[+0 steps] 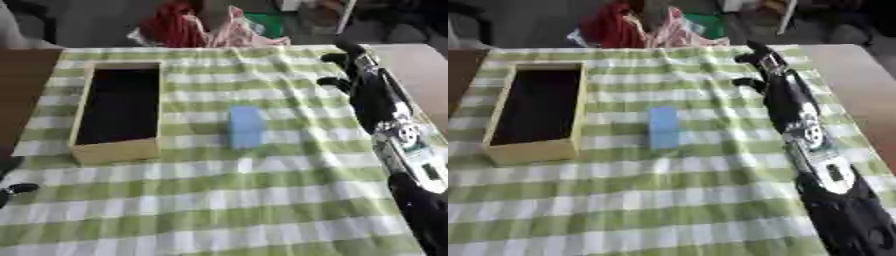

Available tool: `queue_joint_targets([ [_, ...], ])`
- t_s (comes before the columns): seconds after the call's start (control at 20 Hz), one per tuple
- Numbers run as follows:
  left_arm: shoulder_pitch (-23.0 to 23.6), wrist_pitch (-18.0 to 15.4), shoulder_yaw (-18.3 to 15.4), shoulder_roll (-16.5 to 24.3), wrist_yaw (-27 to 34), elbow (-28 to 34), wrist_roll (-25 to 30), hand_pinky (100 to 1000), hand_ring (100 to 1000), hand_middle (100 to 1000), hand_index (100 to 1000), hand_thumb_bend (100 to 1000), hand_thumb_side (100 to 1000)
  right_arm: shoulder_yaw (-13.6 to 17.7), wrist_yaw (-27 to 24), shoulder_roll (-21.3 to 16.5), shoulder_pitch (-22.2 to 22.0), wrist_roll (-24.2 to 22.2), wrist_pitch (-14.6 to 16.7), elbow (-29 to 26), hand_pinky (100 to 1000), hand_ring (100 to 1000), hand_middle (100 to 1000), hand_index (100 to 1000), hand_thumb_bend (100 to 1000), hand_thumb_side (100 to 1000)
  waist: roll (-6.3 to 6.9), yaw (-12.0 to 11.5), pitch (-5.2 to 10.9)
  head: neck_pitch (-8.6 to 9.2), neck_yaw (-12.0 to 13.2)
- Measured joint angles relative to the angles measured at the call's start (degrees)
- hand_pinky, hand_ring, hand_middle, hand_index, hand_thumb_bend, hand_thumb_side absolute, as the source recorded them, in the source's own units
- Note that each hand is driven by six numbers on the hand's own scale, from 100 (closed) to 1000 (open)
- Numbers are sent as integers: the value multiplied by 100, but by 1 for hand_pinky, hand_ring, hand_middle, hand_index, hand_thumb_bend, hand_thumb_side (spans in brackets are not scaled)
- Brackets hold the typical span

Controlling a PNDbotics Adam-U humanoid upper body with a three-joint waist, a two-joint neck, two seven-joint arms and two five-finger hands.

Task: Pick up objects on the table and place them in the box.

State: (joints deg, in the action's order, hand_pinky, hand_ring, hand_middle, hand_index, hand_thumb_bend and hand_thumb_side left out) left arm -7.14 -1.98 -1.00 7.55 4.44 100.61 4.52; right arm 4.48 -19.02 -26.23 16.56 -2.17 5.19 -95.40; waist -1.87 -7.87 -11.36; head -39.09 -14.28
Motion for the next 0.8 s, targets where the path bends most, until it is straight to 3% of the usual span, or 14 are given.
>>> queue_joint_targets([
  [0.5, 0, 11, 1, 1, 0, 0, 11, 621, 891, 702, 669, 100, 608, -442, 332, -598, 218, -362, -44, -141, 701, 1000, 738, 941, 100, 793, -32, -35, 12, 0, -25],
  [0.8, 3, 17, 4, 3, 0, 0, 29, 622, 892, 702, 669, 100, 611, -867, 878, -1095, 595, -903, 110, -178, 792, 1000, 822, 972, 100, 731, -36, -59, 18, -3, -49],
])
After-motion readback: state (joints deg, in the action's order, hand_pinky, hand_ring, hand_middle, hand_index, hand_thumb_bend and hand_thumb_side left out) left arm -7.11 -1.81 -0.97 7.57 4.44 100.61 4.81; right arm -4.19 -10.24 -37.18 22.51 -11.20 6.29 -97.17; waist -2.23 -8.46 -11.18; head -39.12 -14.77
